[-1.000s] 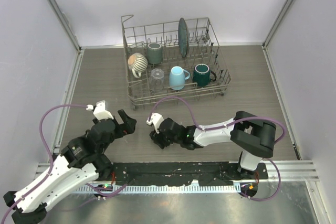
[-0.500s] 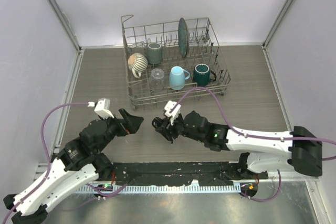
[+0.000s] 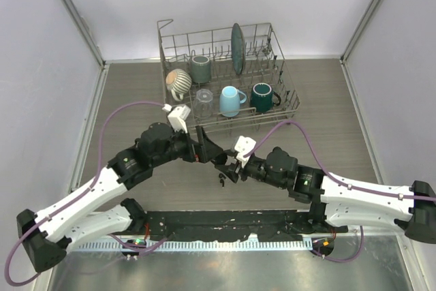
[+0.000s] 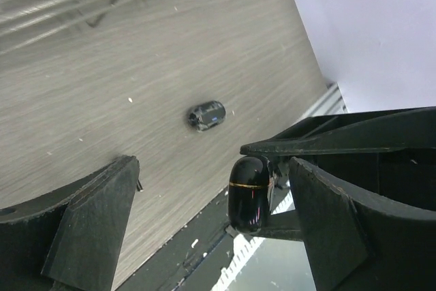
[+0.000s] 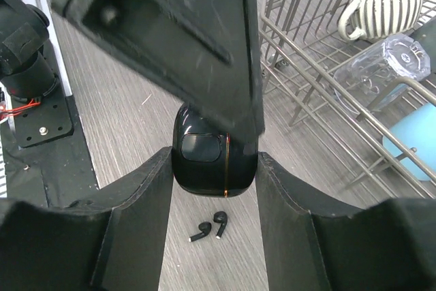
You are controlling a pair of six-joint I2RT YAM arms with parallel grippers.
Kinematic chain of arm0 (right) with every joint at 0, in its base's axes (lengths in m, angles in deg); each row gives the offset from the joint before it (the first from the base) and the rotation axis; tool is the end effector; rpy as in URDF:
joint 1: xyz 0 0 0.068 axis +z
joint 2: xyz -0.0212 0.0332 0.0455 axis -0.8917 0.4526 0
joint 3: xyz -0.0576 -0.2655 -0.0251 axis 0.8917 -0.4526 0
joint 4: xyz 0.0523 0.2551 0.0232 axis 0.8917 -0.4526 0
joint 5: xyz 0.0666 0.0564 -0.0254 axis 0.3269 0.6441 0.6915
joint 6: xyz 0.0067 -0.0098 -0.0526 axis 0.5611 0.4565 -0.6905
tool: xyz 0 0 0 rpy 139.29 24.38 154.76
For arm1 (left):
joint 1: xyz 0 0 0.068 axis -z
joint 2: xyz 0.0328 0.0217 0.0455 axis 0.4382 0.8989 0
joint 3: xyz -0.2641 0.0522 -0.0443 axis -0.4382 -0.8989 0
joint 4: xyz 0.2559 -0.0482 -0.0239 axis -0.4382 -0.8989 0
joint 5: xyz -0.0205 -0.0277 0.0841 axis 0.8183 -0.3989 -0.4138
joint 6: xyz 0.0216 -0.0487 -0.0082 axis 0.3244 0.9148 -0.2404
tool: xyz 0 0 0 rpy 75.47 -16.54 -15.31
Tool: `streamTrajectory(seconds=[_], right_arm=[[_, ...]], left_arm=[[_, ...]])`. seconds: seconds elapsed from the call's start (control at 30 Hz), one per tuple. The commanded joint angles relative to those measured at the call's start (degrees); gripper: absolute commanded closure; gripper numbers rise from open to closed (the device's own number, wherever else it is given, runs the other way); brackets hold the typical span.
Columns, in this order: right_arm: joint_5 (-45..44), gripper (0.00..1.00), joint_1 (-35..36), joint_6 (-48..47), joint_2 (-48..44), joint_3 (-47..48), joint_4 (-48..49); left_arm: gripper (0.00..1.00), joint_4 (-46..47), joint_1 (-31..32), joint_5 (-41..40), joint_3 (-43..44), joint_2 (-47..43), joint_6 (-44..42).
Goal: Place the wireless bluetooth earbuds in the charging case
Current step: Pick up the charging case at the center of the board.
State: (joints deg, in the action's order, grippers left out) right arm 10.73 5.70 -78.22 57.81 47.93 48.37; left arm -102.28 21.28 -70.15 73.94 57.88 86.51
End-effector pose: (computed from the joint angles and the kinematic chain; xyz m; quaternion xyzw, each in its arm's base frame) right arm 0.0826 0.2023 0.2876 -0.4276 0.6198 0.3067 0.5821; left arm 0.1299 -0.1447 0.3183 0.0443 0.8209 -0.4298 0.3733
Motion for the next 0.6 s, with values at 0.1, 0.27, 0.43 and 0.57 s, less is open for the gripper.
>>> streamTrajectory(seconds=[0.1,0.27,0.43,0.57], right_arm=[[-2.88,0.98,0.2,-2.31,-1.73,0.81,0.29],[-3.32,0.98,0.2,-2.31,-2.44,-0.42,1.17],[-3.05,0.98,0.2,-2.39,-3.4,-1.13,1.34],[-2.53,0.98,0.2,-2.31,-4.28,-1.22,1.25]], left_arm=[[0.09,7.85,-0.07,11.28,1.68,3.98,-0.72],[0.14,7.85,-0.07,13.57,1.15,3.19,-1.25],[0.24,6.71,-0.07,16.82,1.06,2.48,-3.62],[0.31,5.48,-0.16,19.01,1.85,3.27,-5.2]])
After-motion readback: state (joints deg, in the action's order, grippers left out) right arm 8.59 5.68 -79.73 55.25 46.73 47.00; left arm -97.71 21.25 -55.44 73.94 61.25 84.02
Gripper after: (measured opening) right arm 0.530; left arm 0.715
